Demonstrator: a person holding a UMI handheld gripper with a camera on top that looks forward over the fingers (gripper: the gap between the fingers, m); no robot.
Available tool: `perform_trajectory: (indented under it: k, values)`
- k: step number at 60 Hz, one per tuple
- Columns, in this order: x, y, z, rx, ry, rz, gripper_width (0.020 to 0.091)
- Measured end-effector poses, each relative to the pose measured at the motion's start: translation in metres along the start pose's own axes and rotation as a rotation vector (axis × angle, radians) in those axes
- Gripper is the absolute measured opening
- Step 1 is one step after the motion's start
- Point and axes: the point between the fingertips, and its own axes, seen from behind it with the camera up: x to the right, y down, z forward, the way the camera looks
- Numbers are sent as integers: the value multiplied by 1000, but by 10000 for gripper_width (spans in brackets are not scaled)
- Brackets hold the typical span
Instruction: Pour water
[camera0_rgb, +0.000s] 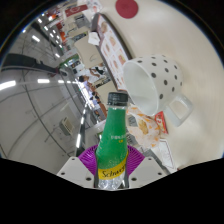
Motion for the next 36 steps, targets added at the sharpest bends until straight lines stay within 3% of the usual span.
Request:
perform_trajectory:
  k: [13, 22, 31, 36]
  values:
    - [-16, -9, -8, -28, -71, 283, 335]
    - [-33, 5, -21, -108, -91, 275, 335]
    - [-103, 19, -27, -193, -119, -311, 336]
    - [-153, -5, -36, -129, -146, -797, 340]
